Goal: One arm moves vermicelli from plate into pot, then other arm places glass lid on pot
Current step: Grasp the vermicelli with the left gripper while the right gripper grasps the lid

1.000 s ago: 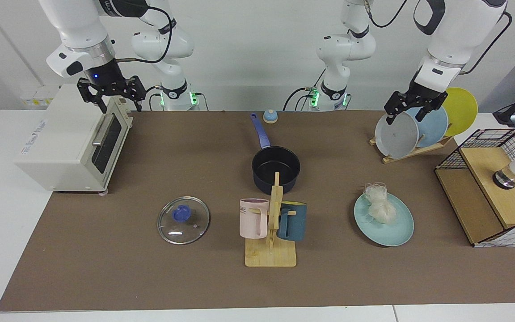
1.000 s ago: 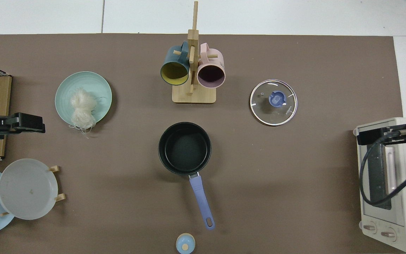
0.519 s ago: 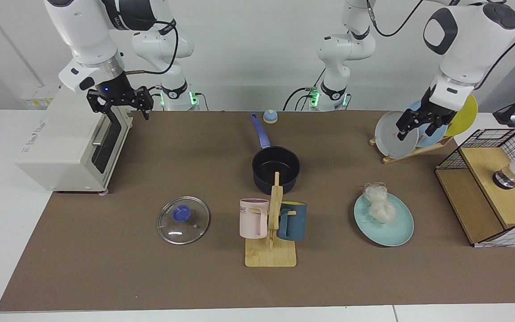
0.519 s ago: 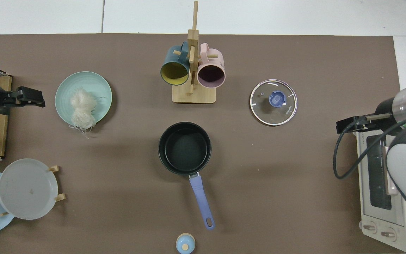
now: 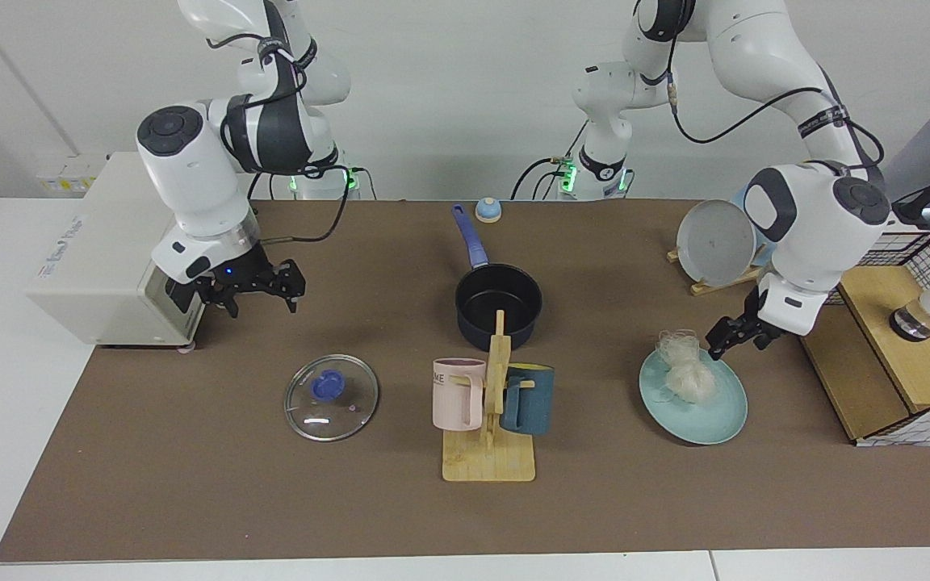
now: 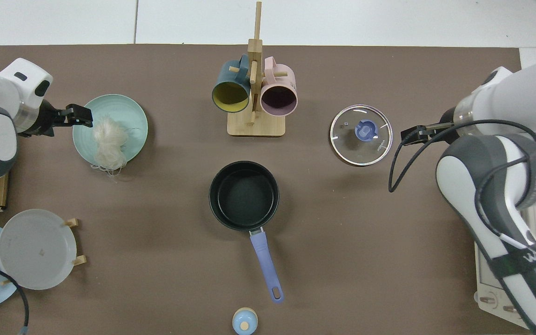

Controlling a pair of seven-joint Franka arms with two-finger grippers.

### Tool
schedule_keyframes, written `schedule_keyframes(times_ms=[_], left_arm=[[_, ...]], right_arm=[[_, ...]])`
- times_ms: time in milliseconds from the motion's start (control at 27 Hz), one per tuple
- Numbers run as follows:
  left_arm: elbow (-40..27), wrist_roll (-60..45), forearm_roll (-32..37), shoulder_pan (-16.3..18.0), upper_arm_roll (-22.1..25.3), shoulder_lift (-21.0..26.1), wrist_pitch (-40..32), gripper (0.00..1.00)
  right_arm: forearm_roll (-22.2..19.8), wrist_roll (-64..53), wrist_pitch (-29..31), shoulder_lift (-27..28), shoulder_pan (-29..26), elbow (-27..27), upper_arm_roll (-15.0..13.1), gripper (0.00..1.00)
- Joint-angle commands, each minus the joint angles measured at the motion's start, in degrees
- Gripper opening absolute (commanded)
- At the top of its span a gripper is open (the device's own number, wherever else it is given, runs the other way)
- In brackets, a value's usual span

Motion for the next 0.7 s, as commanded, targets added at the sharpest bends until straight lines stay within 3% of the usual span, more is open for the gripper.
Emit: schedule_keyframes(times_ms=[0,111,333,593,630,667], left_arm=[[2.0,-5.6,1.3,-2.9,0.2,5.2,3.0,1.00],[1.1,-6.1,1.4,-3.4,0.1,6.0,3.4,1.00],[-4.8,-7.2,1.4,-3.9,0.1,5.8,6.9,1.00],[-6.5,-7.2,1.4,-3.9,0.1,5.8,7.3,0.99],[-6.5,-7.4,1.4,-3.9,0.1,5.9,7.3,0.88],[-6.3,-7.3,1.3,-3.8,0.1,5.9,7.3,0.71]], right_arm=[[-0.6,1.7,3.0,6.9,-0.3,5.5,2.0,1.00],[-0.8,2.9,2.2,11.5,-0.2,10.7,2.7,1.00],[-0.8,5.9,3.2,16.6,1.7,13.2,2.7,1.00],[-3.6,8.2,3.5,21.2,3.4,16.4,2.7,1.00],[-3.9,8.4,3.5,22.0,3.4,17.0,2.7,1.00],[-4.0,8.9,3.5,22.9,3.4,17.7,2.7,1.00]])
